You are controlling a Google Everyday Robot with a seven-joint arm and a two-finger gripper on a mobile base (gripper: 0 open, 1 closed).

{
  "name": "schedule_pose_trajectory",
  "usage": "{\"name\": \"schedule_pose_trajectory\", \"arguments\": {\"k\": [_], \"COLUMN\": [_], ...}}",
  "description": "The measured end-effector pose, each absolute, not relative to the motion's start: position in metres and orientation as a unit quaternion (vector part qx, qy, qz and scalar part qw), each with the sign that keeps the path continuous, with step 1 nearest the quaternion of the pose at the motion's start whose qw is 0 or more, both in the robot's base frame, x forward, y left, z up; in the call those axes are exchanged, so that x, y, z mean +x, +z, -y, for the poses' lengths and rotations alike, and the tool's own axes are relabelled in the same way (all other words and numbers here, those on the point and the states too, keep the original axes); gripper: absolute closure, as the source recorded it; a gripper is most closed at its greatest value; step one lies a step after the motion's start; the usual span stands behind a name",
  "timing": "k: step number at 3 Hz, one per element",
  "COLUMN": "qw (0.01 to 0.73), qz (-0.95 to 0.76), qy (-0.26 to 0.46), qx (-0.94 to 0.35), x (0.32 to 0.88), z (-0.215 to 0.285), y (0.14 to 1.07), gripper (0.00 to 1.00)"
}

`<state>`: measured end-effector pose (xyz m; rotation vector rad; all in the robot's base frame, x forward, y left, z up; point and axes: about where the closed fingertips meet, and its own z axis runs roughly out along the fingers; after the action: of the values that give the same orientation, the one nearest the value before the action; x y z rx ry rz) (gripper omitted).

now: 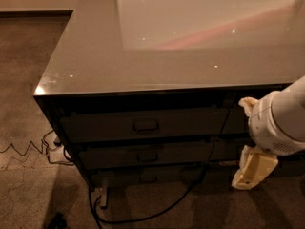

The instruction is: Open top drawer

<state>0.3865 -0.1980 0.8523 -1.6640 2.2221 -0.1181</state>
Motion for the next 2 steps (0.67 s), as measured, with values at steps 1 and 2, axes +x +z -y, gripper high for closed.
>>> {"name": "schedule_pose_trajectory", "arguments": {"k": [1,2], "qw": [0.224,0.226], "qz": [-0.751,-0.717], "qy": [-0.010,0.011], "qx": [-0.621,-0.660], "x": [0.389,0.390], "z": [0.160,0.121], "y": [0.842,0.822], "gripper": [0.00,0.00]}}
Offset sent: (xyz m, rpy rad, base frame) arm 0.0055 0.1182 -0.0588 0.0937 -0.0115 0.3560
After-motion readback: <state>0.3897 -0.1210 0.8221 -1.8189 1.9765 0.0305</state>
